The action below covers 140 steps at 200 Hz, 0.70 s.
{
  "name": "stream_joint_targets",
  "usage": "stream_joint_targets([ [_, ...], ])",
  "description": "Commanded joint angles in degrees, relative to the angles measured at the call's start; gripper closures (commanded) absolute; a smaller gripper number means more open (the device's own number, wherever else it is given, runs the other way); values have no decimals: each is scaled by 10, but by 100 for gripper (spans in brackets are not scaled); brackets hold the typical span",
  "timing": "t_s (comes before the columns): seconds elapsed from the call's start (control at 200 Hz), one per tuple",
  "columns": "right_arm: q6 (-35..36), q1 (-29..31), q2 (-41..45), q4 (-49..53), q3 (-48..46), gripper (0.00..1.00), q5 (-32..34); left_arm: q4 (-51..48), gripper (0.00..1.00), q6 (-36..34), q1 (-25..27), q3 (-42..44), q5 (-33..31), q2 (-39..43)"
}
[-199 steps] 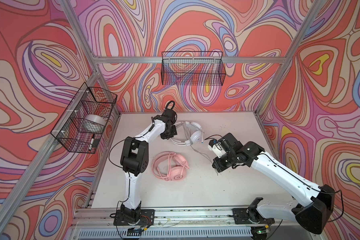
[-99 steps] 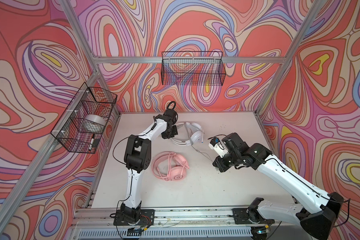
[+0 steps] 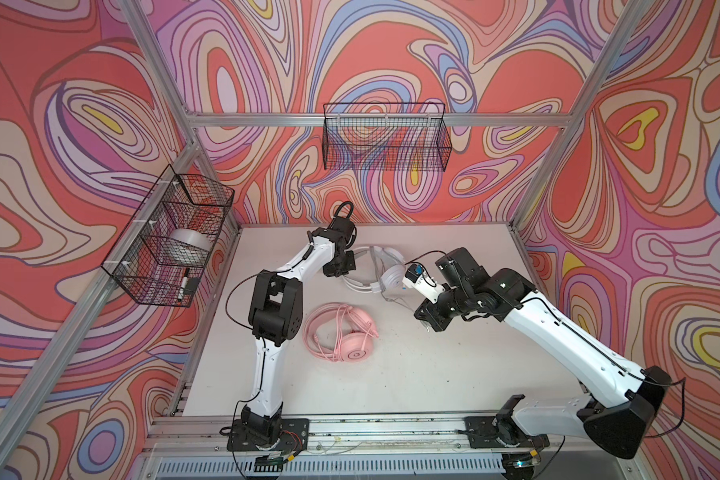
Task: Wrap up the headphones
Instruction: 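Lift the cable with the right gripper up over the headset's far side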
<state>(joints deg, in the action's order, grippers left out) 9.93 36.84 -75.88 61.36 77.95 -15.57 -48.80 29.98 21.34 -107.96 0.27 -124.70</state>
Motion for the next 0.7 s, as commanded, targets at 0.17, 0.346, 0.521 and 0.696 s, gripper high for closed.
stream_joint_targets([
  [0.17, 131, 4, -45, 11, 81, 100, 57, -41, 100, -46, 18, -55, -16, -11],
  [0.346, 196, 3, -71, -4, 120, 100, 102, -48, 100, -68, 24, -59, -14, -8],
  [0.521, 258, 0, -73, -22, 128, 100, 119, -61, 100, -77, 27, -65, -30, -10],
  [0.696, 321, 0, -41, -12, 103, 100, 73, -63, 100, -72, 27, -64, -24, -12],
])
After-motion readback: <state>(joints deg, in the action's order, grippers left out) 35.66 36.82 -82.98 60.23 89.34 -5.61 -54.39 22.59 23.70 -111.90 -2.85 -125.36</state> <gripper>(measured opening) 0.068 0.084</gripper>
